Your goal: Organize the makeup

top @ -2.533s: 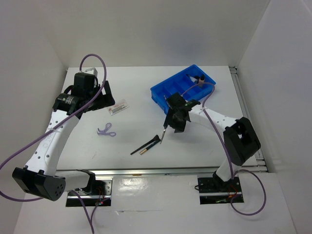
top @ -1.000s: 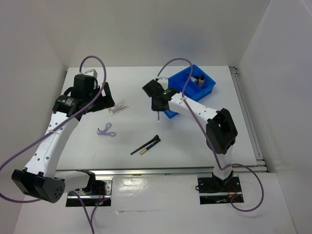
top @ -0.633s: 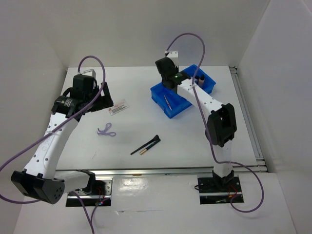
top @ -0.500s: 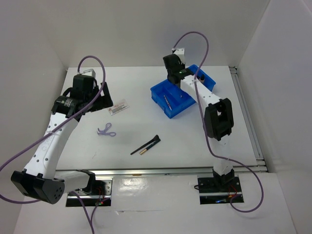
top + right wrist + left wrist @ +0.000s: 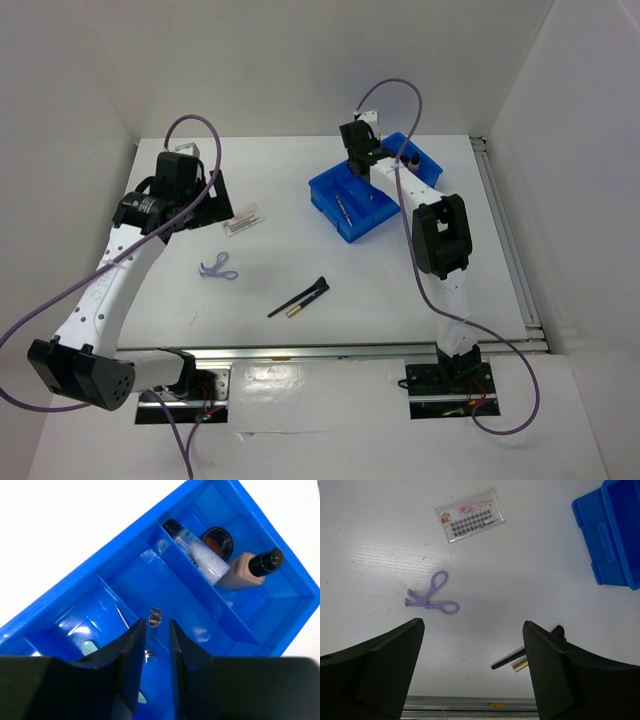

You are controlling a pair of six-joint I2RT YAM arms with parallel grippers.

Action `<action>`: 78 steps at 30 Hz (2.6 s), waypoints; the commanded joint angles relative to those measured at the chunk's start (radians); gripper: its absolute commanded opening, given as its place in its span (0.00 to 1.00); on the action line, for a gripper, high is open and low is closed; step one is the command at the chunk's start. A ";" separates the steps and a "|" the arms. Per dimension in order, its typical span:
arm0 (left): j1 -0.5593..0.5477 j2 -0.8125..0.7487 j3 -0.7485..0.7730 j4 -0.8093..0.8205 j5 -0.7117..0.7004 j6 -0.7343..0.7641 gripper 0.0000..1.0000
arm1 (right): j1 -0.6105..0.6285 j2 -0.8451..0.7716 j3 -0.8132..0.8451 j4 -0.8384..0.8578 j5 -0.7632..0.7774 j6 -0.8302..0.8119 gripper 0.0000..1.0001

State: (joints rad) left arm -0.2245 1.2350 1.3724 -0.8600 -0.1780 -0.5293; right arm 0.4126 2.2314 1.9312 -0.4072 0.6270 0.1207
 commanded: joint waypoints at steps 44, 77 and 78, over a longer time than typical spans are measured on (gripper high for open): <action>0.379 0.308 -0.265 0.113 0.154 -0.110 0.74 | 0.348 -0.234 -0.080 -0.288 -0.493 0.276 0.66; 0.306 0.477 -0.205 0.133 0.083 -0.089 0.23 | 0.330 -0.256 -0.107 -0.324 -0.437 0.295 0.66; 0.306 0.477 -0.205 0.124 0.083 -0.089 0.22 | 0.330 -0.256 -0.107 -0.324 -0.437 0.295 0.66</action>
State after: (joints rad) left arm 0.0837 1.7195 1.1313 -0.7303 -0.1001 -0.6285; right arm 0.7479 2.0220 1.8111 -0.7147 0.1669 0.4042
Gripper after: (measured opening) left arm 0.239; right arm 0.655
